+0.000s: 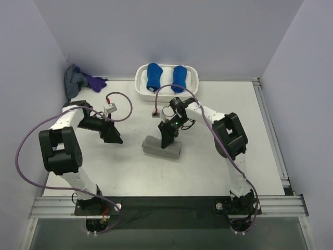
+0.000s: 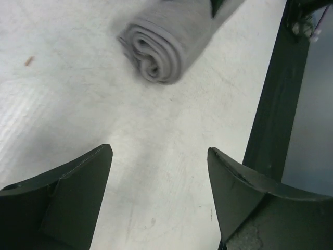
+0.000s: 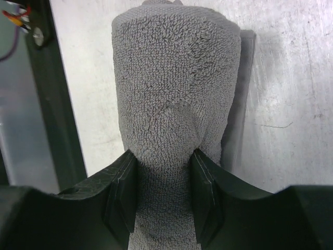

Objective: Roll the towels
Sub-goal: Roll the towel

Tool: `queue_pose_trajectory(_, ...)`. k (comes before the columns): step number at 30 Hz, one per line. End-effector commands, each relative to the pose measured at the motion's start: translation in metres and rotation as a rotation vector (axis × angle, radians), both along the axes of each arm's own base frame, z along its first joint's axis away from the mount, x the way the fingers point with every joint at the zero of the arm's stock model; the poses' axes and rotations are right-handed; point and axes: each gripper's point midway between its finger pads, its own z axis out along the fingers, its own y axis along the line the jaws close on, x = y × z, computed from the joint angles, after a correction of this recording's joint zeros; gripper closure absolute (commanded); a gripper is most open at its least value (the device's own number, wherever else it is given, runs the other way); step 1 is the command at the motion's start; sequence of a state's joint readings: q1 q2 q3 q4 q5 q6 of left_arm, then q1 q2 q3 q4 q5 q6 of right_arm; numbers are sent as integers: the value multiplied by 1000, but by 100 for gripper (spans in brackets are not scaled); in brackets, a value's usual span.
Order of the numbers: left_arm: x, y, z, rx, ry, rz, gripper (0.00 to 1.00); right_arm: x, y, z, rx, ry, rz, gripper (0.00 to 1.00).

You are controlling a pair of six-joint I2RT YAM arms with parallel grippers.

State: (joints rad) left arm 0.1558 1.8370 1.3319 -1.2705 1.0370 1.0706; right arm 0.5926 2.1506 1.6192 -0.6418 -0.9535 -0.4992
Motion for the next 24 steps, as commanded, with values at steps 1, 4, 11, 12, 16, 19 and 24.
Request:
queue_pose_trajectory(1, 0, -18, 24, 102, -394, -82, 14, -24, -14, -13, -76, 255, -38, 76)
queue_pose_trajectory(4, -16, -44, 15, 186, -512, -159, 11, -17, -10, -9, -42, 307, -62, 76)
queue_pose_trajectory(11, -14, -91, 13, 412, -1045, -318, 6, -16, -4, -24, -25, 392, -69, 76)
queue_pose_trajectory(12, -17, -96, 10, 407, -1075, -344, 6, -16, -3, -25, -25, 401, -71, 75)
queue_pose_trajectory(16, -23, -112, 3, 388, -1177, -453, 6, -16, 1, -29, -12, 446, -83, 75)
queue_pose_trajectory(19, -23, -125, -1, 352, -1240, -517, 6, -14, 4, -34, -9, 482, -96, 75)
queue_pose_trajectory(24, -22, -143, -21, 313, -1234, -588, 6, -13, 6, -40, 0, 509, -100, 75)
